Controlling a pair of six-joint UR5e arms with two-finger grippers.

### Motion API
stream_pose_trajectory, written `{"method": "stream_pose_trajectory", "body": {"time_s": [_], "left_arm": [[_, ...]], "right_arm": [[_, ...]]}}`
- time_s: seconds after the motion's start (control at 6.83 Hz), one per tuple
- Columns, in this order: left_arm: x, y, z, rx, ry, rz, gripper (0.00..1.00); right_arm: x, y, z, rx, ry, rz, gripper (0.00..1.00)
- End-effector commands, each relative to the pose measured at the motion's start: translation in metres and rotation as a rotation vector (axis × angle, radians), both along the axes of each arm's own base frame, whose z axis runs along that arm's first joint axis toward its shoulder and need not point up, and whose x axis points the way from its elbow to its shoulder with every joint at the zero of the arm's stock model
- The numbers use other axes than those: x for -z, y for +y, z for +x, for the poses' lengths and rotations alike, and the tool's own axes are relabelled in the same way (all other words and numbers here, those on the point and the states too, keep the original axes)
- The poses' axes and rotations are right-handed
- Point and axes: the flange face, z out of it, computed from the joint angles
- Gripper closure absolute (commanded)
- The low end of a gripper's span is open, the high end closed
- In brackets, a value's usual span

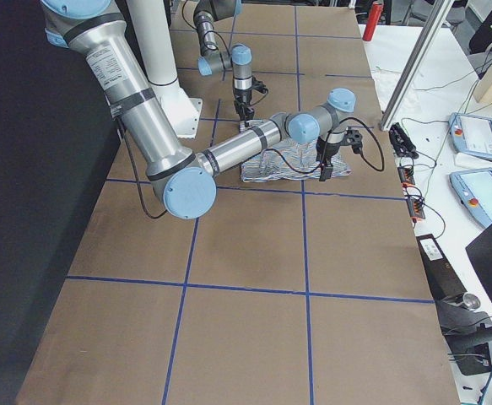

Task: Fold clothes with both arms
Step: 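Lower the left gripper to the shirt's near edge while the right withdraws, then bring the right gripper down to the shirt's near edge beside the left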

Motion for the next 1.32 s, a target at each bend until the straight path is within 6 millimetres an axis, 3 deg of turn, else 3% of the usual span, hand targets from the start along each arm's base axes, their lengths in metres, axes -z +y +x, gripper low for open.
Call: {"method": "stream_pose_trajectory", "body": {"time_s": [0.0,0.15,0.44,0.59,0.73,1.03,1.17], "left_arm": [[-0.001,-0.001,-0.003,0.006,-0.003,0.020,1.00],[0.002,0.000,-0.007,-0.022,-0.003,0.066,1.00],[-0.015,0.012,-0.043,-0.032,0.006,0.074,1.00],[-0.016,0.016,-0.057,-0.039,-0.011,0.081,1.00],[-0.015,0.016,-0.064,-0.054,-0.022,0.106,1.00],[-0.032,0.022,-0.080,-0.057,-0.031,0.105,1.00],[-0.032,0.023,-0.082,-0.057,-0.028,0.106,1.00]], "right_arm": [[-0.005,0.002,0.001,0.001,-0.003,0.005,0.00],[-0.003,0.002,0.001,-0.004,-0.004,0.002,0.00],[0.009,0.014,0.003,-0.034,-0.059,-0.063,0.00],[0.019,0.040,0.000,-0.095,-0.085,-0.127,0.00],[0.039,0.071,-0.016,-0.123,-0.112,-0.171,0.00],[0.085,0.146,-0.078,-0.273,-0.126,-0.348,0.00],[0.106,0.188,-0.116,-0.329,-0.122,-0.404,0.00]]}}
